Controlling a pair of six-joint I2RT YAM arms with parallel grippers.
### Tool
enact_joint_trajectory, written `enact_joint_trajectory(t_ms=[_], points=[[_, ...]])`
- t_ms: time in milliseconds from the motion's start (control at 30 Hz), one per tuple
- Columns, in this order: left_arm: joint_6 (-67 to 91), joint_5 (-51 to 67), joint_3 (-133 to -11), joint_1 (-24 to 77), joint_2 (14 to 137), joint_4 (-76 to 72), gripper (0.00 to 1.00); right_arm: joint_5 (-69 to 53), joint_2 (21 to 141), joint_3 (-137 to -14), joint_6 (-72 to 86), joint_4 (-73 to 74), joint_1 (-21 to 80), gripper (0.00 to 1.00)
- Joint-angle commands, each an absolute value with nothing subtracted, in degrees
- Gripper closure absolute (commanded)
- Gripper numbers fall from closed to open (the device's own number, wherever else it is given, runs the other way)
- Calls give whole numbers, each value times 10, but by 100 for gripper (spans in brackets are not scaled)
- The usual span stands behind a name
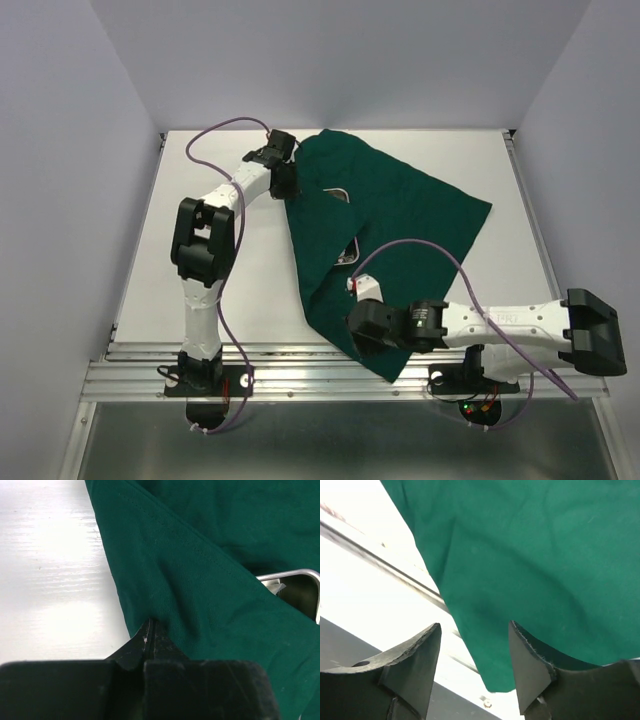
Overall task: Prepare the surgical pack
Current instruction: Pack the surgical kit at the center of the board.
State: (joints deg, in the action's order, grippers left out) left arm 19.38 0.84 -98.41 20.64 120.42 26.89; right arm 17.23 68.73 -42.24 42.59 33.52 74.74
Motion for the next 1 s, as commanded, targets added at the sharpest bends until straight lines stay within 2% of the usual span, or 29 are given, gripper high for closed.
enact_joint_trajectory(t_ms=[0,300,433,700,800,833,933,967], points=[[190,7,-999,214,1179,276,100,231,738,-428,450,368,806,38],[193,-26,-992,212,1129,273,100,226,780,-424,444,364,851,39],[194,-25,-976,212,1121,268,100,220,801,-408,449,367,862,44],[195,-24,-959,212,1117,263,100,210,796,-383,484,361,882,47],[195,-24,-957,212,1118,262,100,220,799,-379,497,363,887,62],[195,-23,-956,212,1118,261,100,228,798,-381,498,364,887,71],[195,-23,-953,212,1120,259,100,244,800,-392,494,365,887,85],[195,-23,-952,212,1119,258,100,257,801,-396,492,366,887,95]])
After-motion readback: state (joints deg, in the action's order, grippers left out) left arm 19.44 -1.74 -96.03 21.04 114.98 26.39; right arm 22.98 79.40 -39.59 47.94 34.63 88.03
